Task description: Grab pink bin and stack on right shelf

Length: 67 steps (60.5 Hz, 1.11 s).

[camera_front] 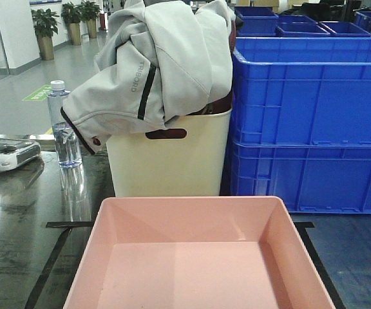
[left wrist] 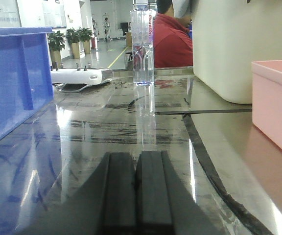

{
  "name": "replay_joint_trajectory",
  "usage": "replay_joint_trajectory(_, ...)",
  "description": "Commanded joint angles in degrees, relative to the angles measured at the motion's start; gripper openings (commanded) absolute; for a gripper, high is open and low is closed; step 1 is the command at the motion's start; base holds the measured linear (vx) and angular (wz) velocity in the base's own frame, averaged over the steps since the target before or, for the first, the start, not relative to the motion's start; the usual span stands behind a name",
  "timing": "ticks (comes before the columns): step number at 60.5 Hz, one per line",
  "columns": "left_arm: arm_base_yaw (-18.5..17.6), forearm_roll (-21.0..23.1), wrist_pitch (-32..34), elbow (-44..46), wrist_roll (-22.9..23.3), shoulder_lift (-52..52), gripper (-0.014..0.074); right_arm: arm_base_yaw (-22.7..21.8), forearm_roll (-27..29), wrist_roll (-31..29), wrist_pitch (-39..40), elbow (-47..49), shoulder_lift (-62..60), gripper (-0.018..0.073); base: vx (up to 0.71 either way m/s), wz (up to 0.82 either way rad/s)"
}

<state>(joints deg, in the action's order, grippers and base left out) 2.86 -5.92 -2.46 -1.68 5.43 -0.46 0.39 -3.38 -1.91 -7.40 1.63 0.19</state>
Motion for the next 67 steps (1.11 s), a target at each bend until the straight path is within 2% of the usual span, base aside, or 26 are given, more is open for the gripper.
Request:
replay_joint_trajectory(1, 0.00, 0.35, 4.78, -0.82, 0.47, -1.14, -0.0006, -0.59, -0.86, -0.71, 8.08, -0.78, -1.05, -0.0012, 0.00, 0.00)
replay_joint_trajectory(8, 0.00, 0.35, 4.78, -0.82, 0.47, -1.09, -0.0006, -0.39, -0.86, -0.57, 10.41, -3.49, -1.18, -0.0012, 0.00, 0.00)
replay_joint_trajectory(26, 0.00, 0.35, 4.78, -0.82, 0.47, -1.09, -0.0006, -0.39, -1.59, -0.01, 11.60, -3.45, -1.65, -0.0012, 0.00, 0.00)
replay_joint_trajectory(35, 0.00, 0.35, 4.78, -0.82, 0.47, -1.09, -0.0006, -0.39, -4.44, 4.65, 13.18, -3.45, -1.65, -0.0012, 0.00, 0.00)
replay_joint_trajectory(48, 0.00, 0.35, 4.78, -0.82, 0.47, -1.09, -0.0006, 2.59, -3.63, 1.91, 12.93, -3.45, -1.65, -0.0012, 0.00, 0.00)
replay_joint_trajectory(60, 0.00, 0.35, 4.78, -0.82, 0.47, -1.09, -0.0006, 1.75, -3.41, 1.91, 12.65, -3.45, -1.65, -0.0012, 0.00, 0.00)
replay_joint_trajectory(67, 0.00, 0.35, 4.78, -0.82, 0.47, -1.09, -0.0006, 1.75, -1.39, 2.71, 11.72, -3.45, -1.65, -0.0012, 0.00, 0.00)
